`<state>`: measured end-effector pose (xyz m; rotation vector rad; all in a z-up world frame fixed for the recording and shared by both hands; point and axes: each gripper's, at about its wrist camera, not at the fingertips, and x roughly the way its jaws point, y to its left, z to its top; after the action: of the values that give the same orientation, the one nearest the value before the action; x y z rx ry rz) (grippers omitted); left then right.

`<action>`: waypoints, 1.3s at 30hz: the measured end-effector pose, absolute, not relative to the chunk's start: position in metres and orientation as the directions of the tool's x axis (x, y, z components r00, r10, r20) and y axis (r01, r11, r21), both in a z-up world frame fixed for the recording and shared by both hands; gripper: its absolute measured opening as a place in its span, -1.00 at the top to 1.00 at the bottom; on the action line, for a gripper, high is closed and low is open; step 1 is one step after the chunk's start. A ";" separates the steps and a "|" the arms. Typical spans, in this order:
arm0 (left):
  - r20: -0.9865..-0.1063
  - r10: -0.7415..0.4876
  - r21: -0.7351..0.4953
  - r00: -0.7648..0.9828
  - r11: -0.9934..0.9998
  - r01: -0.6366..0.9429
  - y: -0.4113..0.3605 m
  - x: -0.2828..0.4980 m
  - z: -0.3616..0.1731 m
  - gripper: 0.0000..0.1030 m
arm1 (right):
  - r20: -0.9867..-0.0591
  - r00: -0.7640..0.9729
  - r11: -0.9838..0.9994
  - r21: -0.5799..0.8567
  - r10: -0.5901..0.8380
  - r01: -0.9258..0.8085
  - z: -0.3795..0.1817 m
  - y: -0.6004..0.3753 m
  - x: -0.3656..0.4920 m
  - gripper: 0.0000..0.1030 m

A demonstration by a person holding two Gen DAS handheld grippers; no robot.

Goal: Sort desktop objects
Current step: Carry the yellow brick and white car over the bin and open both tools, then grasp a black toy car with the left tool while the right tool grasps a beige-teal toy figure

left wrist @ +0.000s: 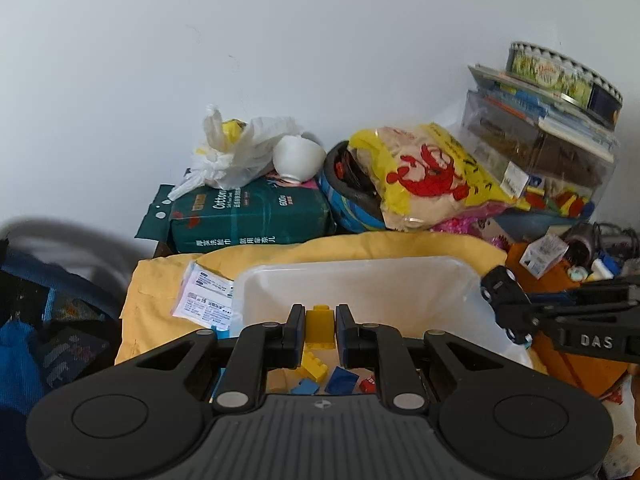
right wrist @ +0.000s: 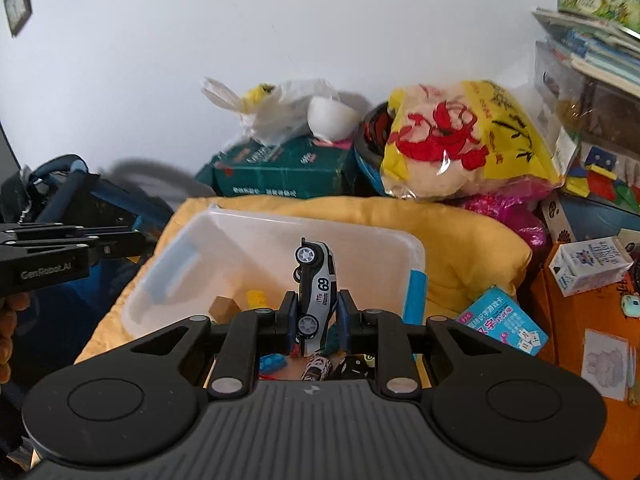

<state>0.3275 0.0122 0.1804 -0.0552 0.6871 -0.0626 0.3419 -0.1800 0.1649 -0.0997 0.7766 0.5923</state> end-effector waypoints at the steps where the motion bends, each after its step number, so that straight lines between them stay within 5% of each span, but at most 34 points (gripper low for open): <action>1: -0.638 -0.076 -0.069 0.766 0.997 0.042 0.013 0.329 0.178 0.63 | -0.690 0.557 0.835 0.128 0.462 -0.534 0.163 -0.178 0.344 0.56; 3: -0.648 -0.061 -0.058 0.759 0.998 0.031 0.011 0.335 0.174 0.59 | -0.704 0.542 0.837 0.138 0.459 -0.530 0.157 -0.175 0.349 0.51; 4: -0.653 -0.048 -0.047 0.756 0.999 0.023 0.010 0.338 0.172 0.40 | -0.710 0.539 0.839 0.134 0.453 -0.528 0.155 -0.173 0.351 0.49; 5: -0.659 -0.035 -0.039 0.751 0.999 0.012 0.009 0.339 0.170 0.02 | -0.711 0.541 0.839 0.127 0.448 -0.528 0.153 -0.172 0.352 0.21; 6: -0.666 -0.014 -0.029 0.745 1.000 -0.007 0.008 0.340 0.167 -0.13 | -0.708 0.554 0.846 0.116 0.438 -0.520 0.152 -0.171 0.352 -0.26; 7: -0.668 0.010 -0.013 0.744 1.000 -0.025 0.008 0.339 0.164 -0.20 | -0.695 0.573 0.851 0.109 0.434 -0.513 0.152 -0.173 0.350 -0.38; 20: -0.642 -0.028 0.032 0.766 0.997 0.064 -0.005 0.242 0.127 -0.21 | -0.611 0.548 0.756 0.130 0.571 -0.642 0.135 -0.221 0.261 -0.41; 31: -0.743 -0.125 0.075 0.657 0.960 0.268 -0.037 0.158 0.028 -0.21 | -0.775 0.361 0.603 0.033 0.519 -0.797 0.029 -0.231 0.164 -0.37; 39: -0.765 -0.107 0.102 0.635 0.954 0.282 -0.047 0.170 0.003 -0.21 | -0.773 0.366 0.575 -0.002 0.519 -0.818 0.018 -0.206 0.164 -0.32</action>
<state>0.1701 -0.0470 0.0029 0.2203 0.8553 -0.2242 0.1643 -0.2056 0.0183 -0.4242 0.8118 0.8927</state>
